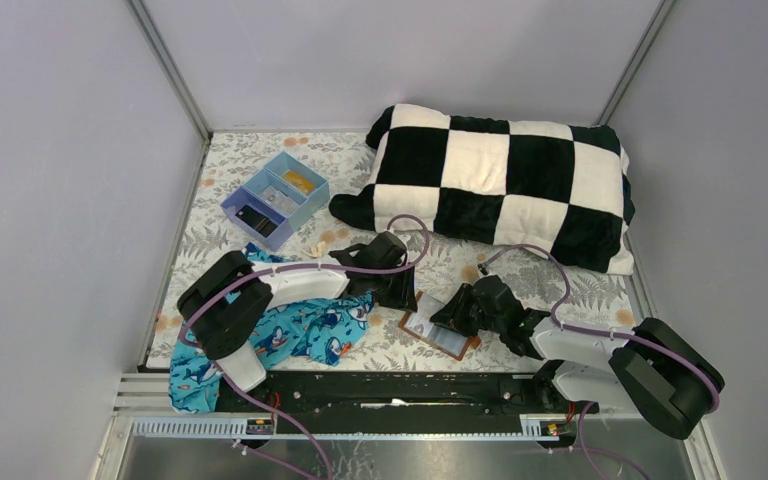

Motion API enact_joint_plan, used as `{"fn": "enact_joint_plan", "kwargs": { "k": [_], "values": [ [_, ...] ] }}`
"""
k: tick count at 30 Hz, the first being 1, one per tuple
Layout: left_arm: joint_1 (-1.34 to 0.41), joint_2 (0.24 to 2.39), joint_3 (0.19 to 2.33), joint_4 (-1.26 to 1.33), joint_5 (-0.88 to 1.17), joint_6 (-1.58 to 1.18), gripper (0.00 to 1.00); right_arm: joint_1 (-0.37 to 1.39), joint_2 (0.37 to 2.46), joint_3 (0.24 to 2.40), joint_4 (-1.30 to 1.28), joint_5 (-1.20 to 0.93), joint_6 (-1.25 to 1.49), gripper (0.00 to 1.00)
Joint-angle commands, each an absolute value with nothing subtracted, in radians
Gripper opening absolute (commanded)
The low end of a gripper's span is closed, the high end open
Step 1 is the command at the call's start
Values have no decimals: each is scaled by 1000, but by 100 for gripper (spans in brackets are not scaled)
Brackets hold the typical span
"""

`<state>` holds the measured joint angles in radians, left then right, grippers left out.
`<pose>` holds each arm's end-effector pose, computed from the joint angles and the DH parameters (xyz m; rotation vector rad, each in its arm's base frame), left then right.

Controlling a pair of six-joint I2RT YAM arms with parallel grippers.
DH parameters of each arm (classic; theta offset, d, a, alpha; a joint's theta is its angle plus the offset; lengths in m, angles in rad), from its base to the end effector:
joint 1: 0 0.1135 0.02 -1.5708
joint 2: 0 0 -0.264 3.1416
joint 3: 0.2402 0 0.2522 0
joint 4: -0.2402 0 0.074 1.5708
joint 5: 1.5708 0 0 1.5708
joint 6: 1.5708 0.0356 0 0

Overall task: Take the credit cards out of the card holder
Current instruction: Remove the credit card from the card holder.

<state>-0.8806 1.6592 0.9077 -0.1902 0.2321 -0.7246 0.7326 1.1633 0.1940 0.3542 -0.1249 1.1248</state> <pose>0.2020 -0.2575 0.1652 0.3169 2.7212 -0.8623 0.1403 0.1322 0.1248 0.3976 2.4063 1.1023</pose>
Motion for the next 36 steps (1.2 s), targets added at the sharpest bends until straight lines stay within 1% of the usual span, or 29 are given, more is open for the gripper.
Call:
{"fn": "enact_joint_plan", "kwargs": {
  "k": [1,10,14,18,23,26,31,36],
  "values": [
    [-889,1681,941,-177,236,-697,33,739,1175,207,305,-104,1093,29],
    [-901,1699,952,-156,258,-705,29,739,1188,212,312,-109,1095,28],
    [-910,1713,958,-151,263,-710,25,741,1184,212,311,-109,1094,28],
    [-916,1730,964,-150,263,-713,16,739,1174,209,307,-107,1097,28],
    [-918,1755,965,-152,264,-718,0,738,1134,213,273,-99,1096,28],
    [-918,1759,967,-166,249,-727,0,737,1087,223,225,-88,1093,31],
    [-918,1763,964,-183,219,-757,0,737,944,239,100,-39,1081,40],
    [-918,1757,948,-182,213,-795,0,737,821,265,-58,25,1071,40]
  ]
}}
